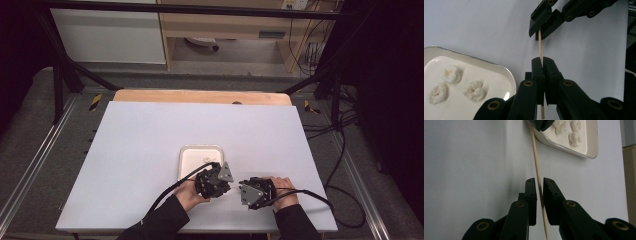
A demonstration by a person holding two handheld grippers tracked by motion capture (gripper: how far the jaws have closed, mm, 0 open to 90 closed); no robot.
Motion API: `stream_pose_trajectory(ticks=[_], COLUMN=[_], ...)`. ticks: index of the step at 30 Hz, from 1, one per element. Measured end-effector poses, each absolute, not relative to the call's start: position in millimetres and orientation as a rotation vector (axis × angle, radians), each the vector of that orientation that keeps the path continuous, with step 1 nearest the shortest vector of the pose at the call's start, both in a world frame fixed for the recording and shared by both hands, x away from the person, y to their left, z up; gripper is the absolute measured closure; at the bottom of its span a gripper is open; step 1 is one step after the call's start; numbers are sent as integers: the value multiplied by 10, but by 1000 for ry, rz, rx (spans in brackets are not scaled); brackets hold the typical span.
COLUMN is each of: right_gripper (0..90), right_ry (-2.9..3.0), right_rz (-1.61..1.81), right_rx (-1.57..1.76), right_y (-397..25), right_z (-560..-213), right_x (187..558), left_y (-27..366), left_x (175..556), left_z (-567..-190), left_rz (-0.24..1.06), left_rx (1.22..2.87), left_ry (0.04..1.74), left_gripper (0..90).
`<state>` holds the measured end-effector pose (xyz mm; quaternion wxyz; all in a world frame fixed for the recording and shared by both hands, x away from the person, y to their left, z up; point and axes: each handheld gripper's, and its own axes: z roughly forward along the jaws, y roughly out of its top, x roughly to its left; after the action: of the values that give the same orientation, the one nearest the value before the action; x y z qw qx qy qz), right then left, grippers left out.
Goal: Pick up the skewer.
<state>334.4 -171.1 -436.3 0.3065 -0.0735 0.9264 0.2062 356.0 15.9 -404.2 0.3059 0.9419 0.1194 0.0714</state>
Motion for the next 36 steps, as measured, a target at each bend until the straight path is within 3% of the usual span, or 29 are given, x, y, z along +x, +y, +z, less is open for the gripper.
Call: stream_pose_trajectory(ticks=[15, 23, 31, 36], right_gripper=[889, 890, 889, 889], right_ry=[2446, 2442, 2442, 2448], right_rz=[496, 428, 392, 380], right_rx=[-306, -314, -338, -349], right_y=[-1711, -1691, -1654, -1636], right_z=[-4337, -4317, -4305, -4304], right_x=[3313, 3320, 3320, 3312], left_y=[170, 195, 141, 93], left_x=[3574, 3576, 3579, 3590], left_z=[-4039, -4040, -4084, -4111], left_rz=[178, 248, 242, 206], left_rx=[2501, 2583, 2636, 2669], left_ry=[303, 328, 326, 338], left_gripper=[867, 638, 634, 739])
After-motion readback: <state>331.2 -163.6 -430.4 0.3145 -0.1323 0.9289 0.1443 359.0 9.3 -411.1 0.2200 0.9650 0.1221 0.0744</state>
